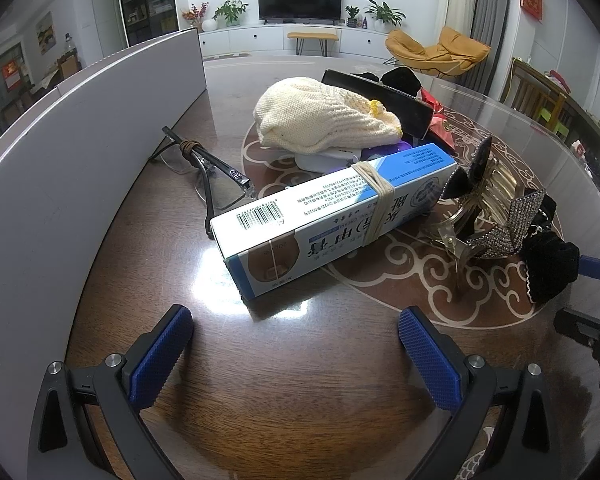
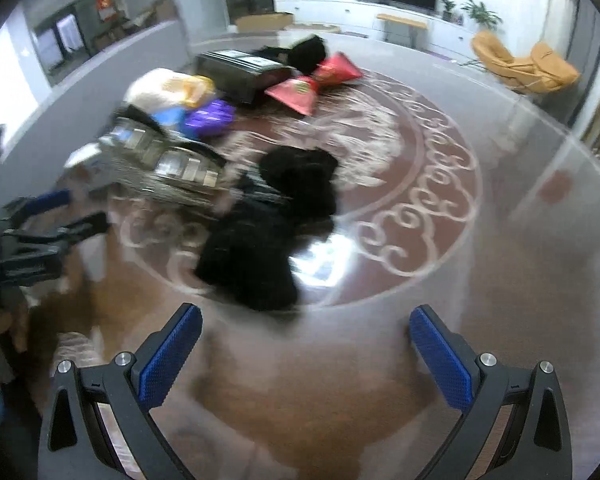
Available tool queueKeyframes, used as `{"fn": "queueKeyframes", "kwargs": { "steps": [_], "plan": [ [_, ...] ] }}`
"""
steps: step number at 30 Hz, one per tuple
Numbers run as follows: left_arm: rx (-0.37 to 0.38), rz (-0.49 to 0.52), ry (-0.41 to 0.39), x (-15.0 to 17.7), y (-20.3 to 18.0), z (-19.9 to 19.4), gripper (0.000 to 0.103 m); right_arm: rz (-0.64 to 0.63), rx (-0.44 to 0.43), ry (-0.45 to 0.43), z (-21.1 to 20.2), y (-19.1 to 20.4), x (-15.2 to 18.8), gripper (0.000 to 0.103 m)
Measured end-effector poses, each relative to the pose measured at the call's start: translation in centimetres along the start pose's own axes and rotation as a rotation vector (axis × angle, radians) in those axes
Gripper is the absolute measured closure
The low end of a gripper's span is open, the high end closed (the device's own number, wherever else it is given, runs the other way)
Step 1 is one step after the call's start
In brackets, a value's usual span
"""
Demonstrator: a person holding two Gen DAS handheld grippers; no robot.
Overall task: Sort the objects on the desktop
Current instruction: 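Grasp the black velvet item with the right tool while the left tool grasps the rhinestone claw clip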
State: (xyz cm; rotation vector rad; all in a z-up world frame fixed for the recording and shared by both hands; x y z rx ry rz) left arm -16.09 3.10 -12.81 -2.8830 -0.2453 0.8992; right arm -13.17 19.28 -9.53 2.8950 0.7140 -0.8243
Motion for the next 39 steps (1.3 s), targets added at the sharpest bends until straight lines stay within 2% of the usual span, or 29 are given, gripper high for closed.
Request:
{"fn": "queueKeyframes", "kwargs": {
  "steps": [3, 7, 9, 10, 11, 14, 17, 21, 24, 25, 26, 28, 31, 32, 34, 36, 39],
  "plan": [
    [0.001, 0.004, 0.004, 0.0, 0.0, 0.0, 0.0, -0.006, -0.018, -0.009, 0.7, 1.4, -1.8, 0.0],
    [0.002, 0.008, 0.009, 0.2, 0.1, 0.0, 0.0, -0.028, 0.019, 0.009, 2.6, 1.8, -4.2, 0.0],
    [0.002, 0.009, 0.008, 0.2, 0.1, -0.1, 0.0, -0.02, 0.023, 0.008, 3.1, 1.6, -4.8, 0.012],
    [0.003, 0.008, 0.008, 0.2, 0.1, 0.0, 0.0, -0.022, 0.022, 0.011, 3.2, 1.5, -4.8, 0.029],
    [0.002, 0.009, 0.008, 0.2, 0.0, 0.0, 0.0, -0.035, 0.047, 0.008, 2.9, 1.3, -4.9, 0.041],
    [0.002, 0.009, 0.008, 0.2, 0.0, 0.0, 0.0, -0.021, 0.073, 0.018, 2.1, 0.2, -4.4, 0.064],
    [0.003, 0.011, 0.016, 0.5, 0.1, -0.1, 0.0, 0.038, 0.13, 0.021, 1.9, -2.1, -4.5, 0.065],
    [-0.004, 0.009, 0.038, 1.3, 0.3, -0.6, 0.0, 0.003, 0.076, -0.018, 2.8, -1.6, -7.1, 0.066],
    [0.011, -0.013, 0.063, 1.9, 0.5, -1.3, 0.0, -0.082, -0.063, -0.036, 2.8, 2.7, -8.3, 0.066],
    [0.026, -0.023, 0.07, 2.1, 0.5, -1.5, 0.0, -0.097, -0.139, -0.045, 2.2, 4.5, -8.3, 0.066],
    [0.045, -0.037, 0.078, 2.2, 0.6, -1.7, 0.0, -0.083, -0.23, -0.064, 1.3, 6.0, -8.2, 0.067],
    [0.081, -0.071, 0.092, 2.3, 0.9, -2.1, 0.0, -0.05, -0.309, -0.097, -0.3, 7.0, -7.7, 0.067],
    [0.174, -0.14, 0.111, 2.2, 1.0, -2.7, 0.0, -0.016, -0.279, -0.115, -2.7, 6.2, -5.7, 0.067],
    [0.248, -0.172, 0.11, 1.9, 0.7, -3.1, 0.0, -0.008, -0.258, -0.113, -3.1, 5.6, -5.0, 0.067],
    [0.319, -0.203, 0.098, 1.2, 0.1, -3.3, 0.0, 0.002, -0.204, -0.108, -3.9, 4.6, -3.1, 0.067],
    [0.305, -0.222, 0.084, 0.3, -0.5, -2.7, 0.0, 0.022, -0.177, -0.103, -4.0, 3.2, -1.8, 0.067],
    [0.233, -0.227, 0.085, 0.2, -2.0, -1.0, 0.0, 0.078, -0.175, -0.119, -4.7, 2.4, 0.1, 0.067]
  ]
}}
Point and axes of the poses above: each gripper's, at about its wrist camera, not at the fingertips, and z roughly the way its jaws point, y to its left, x to its underside, the point moved 9 cm from there along z, roughly the way its jaws point, and after that the axes turned 15 degrees about -z, right-handed, at the moved point
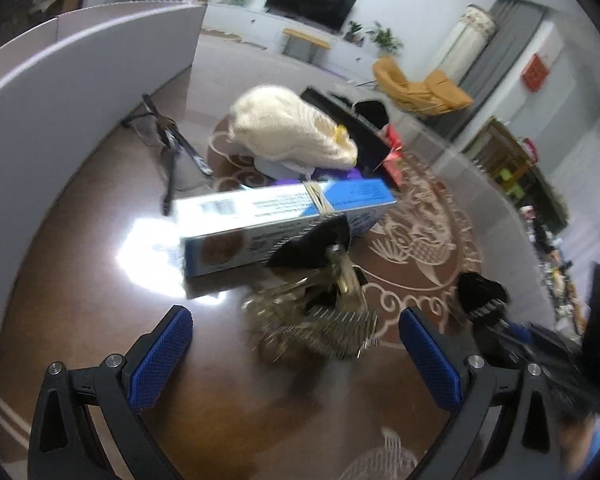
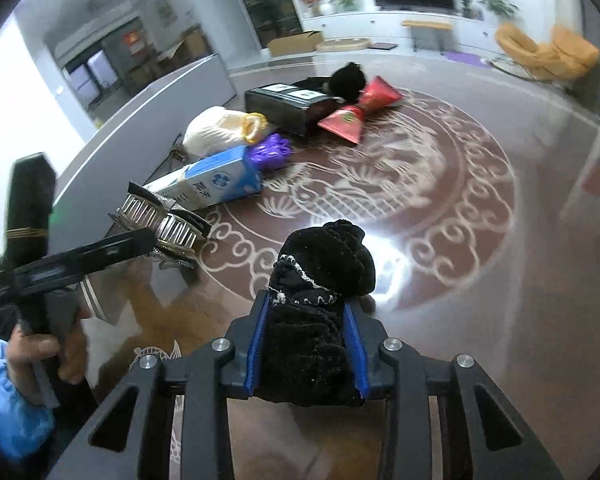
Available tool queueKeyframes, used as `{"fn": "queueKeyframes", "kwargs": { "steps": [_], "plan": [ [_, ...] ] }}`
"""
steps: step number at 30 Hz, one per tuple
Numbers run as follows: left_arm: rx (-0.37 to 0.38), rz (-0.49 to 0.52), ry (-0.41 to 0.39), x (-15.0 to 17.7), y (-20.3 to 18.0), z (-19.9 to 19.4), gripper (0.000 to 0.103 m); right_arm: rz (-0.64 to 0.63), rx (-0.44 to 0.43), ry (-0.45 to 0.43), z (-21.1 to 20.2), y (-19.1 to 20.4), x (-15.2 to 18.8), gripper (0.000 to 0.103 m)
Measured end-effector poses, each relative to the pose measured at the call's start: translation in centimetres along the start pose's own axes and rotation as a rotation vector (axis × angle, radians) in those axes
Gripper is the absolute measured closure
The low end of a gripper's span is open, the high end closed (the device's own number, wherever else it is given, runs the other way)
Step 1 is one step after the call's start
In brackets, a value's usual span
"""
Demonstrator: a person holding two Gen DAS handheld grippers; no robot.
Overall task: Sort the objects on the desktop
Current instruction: 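Grasp the black velvet item with the right tool while the left tool grasps the rhinestone claw clip, then carry both items into the cardboard bin and open both tools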
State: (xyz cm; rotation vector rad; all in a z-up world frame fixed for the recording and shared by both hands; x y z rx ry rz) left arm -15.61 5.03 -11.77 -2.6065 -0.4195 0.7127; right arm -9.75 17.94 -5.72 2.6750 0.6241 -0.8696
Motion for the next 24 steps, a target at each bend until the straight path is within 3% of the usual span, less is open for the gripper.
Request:
{"fn": "queueKeyframes", "kwargs": {
  "steps": [5, 9, 12, 14, 19, 22, 24],
  "plan": [
    [-0.314, 0.155, -0.101, 0.1, -1.6, 2.6, 0.0, 0.05, 0.003, -0.05, -0.8, -0.5, 0.0, 0.067],
    [-0.277, 0.189, -0.058, 0.3, -2.1, 2.8, 0.0, 0.072, 0.003, -0.055, -0.2, -0.5, -0.6, 0.067],
    [-0.188, 0.19, -0.099, 0.0, -1.8, 1.2, 0.037, 0.065, 0.011, -0.053, -0.4, -0.3, -0.3, 0.067],
    [-0.096, 0.135, -0.095, 0.2, -1.2, -0.1, 0.037, 0.051, 0.025, -0.051, -0.5, -0.2, -0.1, 0.067],
    [-0.006, 0.1, -0.162, 0.4, -0.1, -5.4, 0.037, 0.0, 0.034, -0.044, -0.9, 1.4, -0.3, 0.067],
    [0.046, 0.053, -0.224, -1.1, 0.6, -10.8, 0.037, -0.051, 0.001, -0.058, -1.0, 4.0, -2.4, 0.067],
    [0.041, 0.028, -0.279, -3.5, 3.3, -14.5, 0.037, -0.1, -0.033, -0.081, -0.8, 6.6, -4.8, 0.067]
  ]
}}
Point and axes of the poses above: each gripper's, at about its wrist camera, not at the fingertips, and z roughly the way its jaws point, y to its left, x to its underside, the point moved 9 cm from there along z, roughly the way its jaws point, and after that the axes turned 15 degrees about -z, right-handed, at the moved point
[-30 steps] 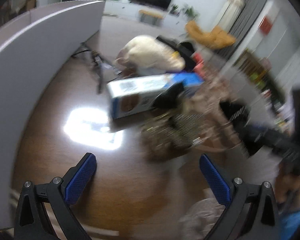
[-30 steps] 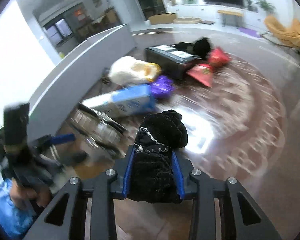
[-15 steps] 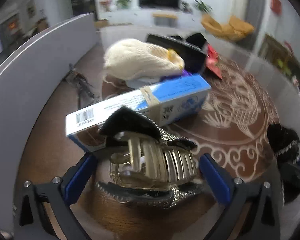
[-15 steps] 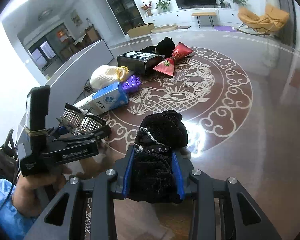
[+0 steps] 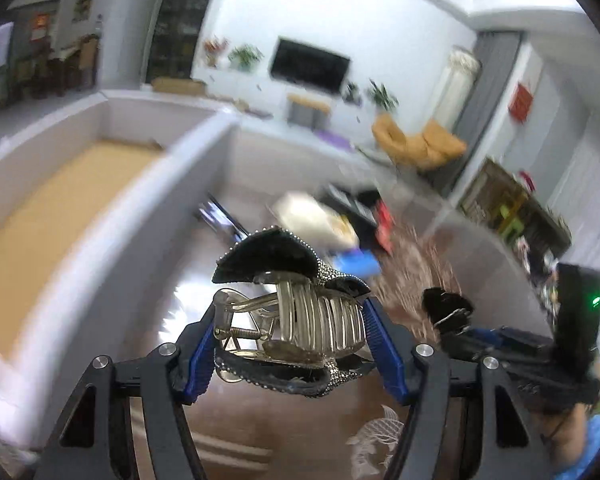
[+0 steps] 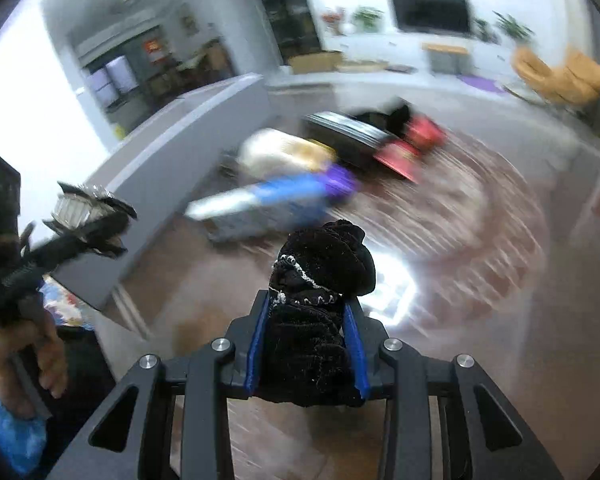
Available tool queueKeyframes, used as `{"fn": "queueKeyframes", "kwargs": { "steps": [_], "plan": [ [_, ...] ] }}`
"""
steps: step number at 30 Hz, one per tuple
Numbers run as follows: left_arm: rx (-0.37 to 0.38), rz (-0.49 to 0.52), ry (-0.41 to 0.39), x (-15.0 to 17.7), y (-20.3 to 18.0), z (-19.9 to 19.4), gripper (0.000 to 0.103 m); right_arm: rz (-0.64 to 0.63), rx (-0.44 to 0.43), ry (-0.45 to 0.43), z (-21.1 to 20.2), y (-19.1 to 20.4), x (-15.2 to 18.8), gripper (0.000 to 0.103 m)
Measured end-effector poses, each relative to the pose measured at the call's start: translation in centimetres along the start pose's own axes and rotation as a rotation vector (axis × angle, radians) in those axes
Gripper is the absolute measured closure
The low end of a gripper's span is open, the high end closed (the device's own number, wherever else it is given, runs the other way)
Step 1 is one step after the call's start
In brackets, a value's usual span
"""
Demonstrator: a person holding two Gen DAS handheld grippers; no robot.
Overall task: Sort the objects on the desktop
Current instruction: 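Carry both items into the cardboard bin and open both tools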
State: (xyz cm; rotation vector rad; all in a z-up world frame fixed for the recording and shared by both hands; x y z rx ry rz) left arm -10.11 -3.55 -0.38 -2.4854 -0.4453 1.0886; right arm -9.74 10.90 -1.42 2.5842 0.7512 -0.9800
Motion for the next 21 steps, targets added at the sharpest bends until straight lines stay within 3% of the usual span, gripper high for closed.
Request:
{"fn": "queueKeyframes", "kwargs": {
  "steps": [4, 8, 10, 14, 15, 17, 18, 21],
  "plan": [
    [-0.098, -0.069, -0.071, -5.8, 6.8, -3.9, 0.037, -0.122, -0.122, -0.083, 1.7, 7.7, -8.0, 0.067],
    [-0.276, -0.138, -0.064, -9.7, 16.4, -4.9, 0.037, -0.239, -0.236, -0.123, 5.0, 16.0, -15.4, 0.067],
    [-0.331, -0.148, -0.042, -10.4, 19.2, -4.5, 0.037, -0.306, -0.272, -0.095, 8.3, 20.1, -18.3, 0.067],
    [-0.412, -0.175, 0.05, -10.5, 23.6, -2.5, 0.036, -0.385, -0.262, 0.019, 14.3, 24.0, -20.0, 0.066],
    [-0.446, -0.176, 0.065, -10.5, 24.4, -2.1, 0.036, -0.401, -0.253, 0.047, 15.6, 24.5, -20.0, 0.063],
    [-0.535, -0.172, 0.073, -10.3, 25.8, -1.9, 0.033, -0.411, -0.239, 0.095, 17.7, 25.0, -19.8, 0.029],
    [-0.556, -0.171, 0.072, -10.2, 26.1, -1.8, 0.029, -0.407, -0.232, 0.097, 18.0, 24.9, -19.8, 0.021],
    [-0.581, -0.178, 0.049, -10.0, 26.1, -2.0, 0.027, -0.354, -0.229, 0.059, 17.1, 23.7, -20.1, 0.017]
  ]
}}
Point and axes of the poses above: each gripper's, at about its wrist camera, not at the fingertips, and z roughly the way its jaws point, y to its left, x to its underside, the point moved 9 cm from there along z, roughly the way its jaws point, and after that the axes turned 15 degrees about -z, right-handed, at the moved point
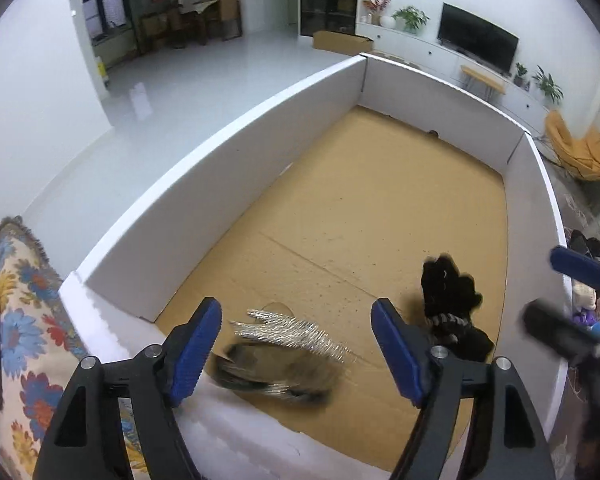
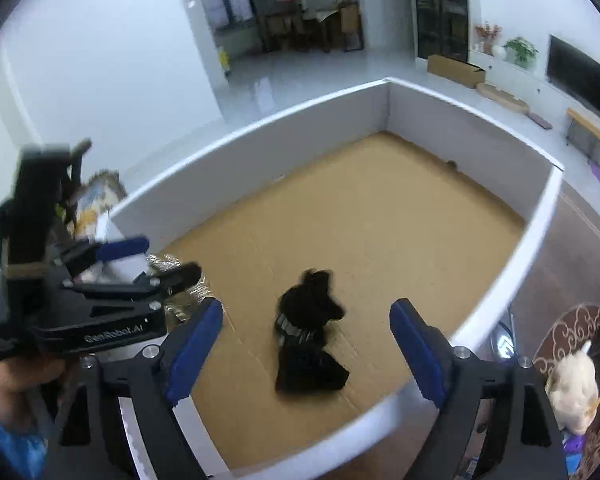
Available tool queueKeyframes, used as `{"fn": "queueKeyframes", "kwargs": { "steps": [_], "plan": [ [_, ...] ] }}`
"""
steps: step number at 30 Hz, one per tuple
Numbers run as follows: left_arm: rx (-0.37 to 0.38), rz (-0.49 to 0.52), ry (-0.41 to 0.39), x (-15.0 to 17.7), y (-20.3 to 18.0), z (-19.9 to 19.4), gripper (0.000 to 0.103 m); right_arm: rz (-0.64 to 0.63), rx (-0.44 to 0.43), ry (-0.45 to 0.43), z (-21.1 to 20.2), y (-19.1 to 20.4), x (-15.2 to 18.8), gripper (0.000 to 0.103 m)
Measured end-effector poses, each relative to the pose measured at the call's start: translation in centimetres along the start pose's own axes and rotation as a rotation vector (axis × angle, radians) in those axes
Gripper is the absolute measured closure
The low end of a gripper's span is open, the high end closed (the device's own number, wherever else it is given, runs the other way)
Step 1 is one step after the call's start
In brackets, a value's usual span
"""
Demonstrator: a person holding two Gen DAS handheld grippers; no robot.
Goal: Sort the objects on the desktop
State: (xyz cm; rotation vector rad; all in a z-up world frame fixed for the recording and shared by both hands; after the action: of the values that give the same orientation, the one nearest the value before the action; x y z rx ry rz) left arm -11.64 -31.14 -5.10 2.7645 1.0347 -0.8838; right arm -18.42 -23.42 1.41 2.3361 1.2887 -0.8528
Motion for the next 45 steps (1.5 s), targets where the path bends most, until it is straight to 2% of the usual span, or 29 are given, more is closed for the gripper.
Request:
{"fn": "queueKeyframes", "kwargs": {
  "steps": [3, 4, 6, 8, 10, 12, 13, 15, 18, 21, 27, 29, 32, 36, 45],
  "plan": [
    [0.09, 0.012, -0.069, 1.1, -2.5, -3.2, 0.027, 0.048, 0.038, -0.098, -3.8, -2.0, 0.8, 0.016],
    [0.131, 0.031, -0.086, 1.8, -3.5, -4.5, 0.026, 0.059, 0.066, -0.141, -5.7, -2.9, 1.7, 0.011],
    [0.261, 0.097, -0.097, 3.8, -8.5, -7.7, 0.026, 0.075, 0.14, -0.198, -8.8, -4.7, 3.9, 0.003],
    [0.416, 0.186, -0.064, 8.4, -12.7, -11.2, 0.019, 0.088, 0.236, -0.231, -12.0, -6.8, 7.8, 0.0],
    [0.509, 0.25, -0.036, 12.1, -16.1, -12.8, 0.0, 0.099, 0.349, -0.195, -14.2, -9.3, 13.2, 0.0],
    [0.574, 0.314, 0.018, 17.2, -19.8, -13.1, 0.0, 0.117, 0.423, -0.116, -15.3, -11.5, 18.5, 0.0],
    [0.583, 0.332, 0.044, 18.6, -20.8, -12.8, 0.0, 0.14, 0.449, -0.053, -15.5, -12.7, 21.9, 0.0],
    [0.56, 0.374, 0.108, 22.0, -23.6, -10.3, 0.0, 0.196, 0.478, 0.06, -15.6, -14.7, 27.5, 0.0],
    [0.506, 0.424, 0.15, 25.6, -26.6, -6.7, 0.0, 0.284, 0.499, 0.153, -16.2, -17.0, 33.5, 0.0],
    [0.451, 0.477, 0.146, 27.0, -28.2, -4.3, 0.0, 0.346, 0.506, 0.173, -17.0, -17.8, 36.2, 0.0],
    [0.384, 0.524, 0.09, 26.1, -29.2, -2.5, 0.0, 0.393, 0.509, 0.153, -16.3, -17.2, 36.6, 0.0],
    [0.366, 0.538, 0.066, 25.6, -29.3, -2.0, 0.0, 0.387, 0.537, 0.155, -16.5, -17.0, 36.5, 0.0],
    [0.375, 0.55, 0.062, 24.9, -30.1, -1.3, 0.0, 0.375, 0.557, 0.162, -16.8, -16.2, 36.4, 0.0],
    [0.374, 0.547, 0.06, 24.6, -30.0, -1.5, 0.0, 0.404, 0.519, 0.15, -16.4, -16.8, 36.6, 0.0],
    [0.373, 0.548, 0.059, 24.6, -30.0, -1.5, 0.0, 0.4, 0.521, 0.152, -16.3, -16.9, 36.6, 0.0]
  ]
}}
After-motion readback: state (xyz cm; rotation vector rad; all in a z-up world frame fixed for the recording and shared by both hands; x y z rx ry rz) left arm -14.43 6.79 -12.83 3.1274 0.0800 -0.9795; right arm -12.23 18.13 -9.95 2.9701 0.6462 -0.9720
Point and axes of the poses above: each gripper's, at about its wrist camera, not at the fingertips, and z roughly the way its jaws point, y to its left, x to its underside, the point moved 9 cm from there along z, roughly the way its jaws point, and after that the axes turned 15 degrees about -z, right-handed, at the moved point
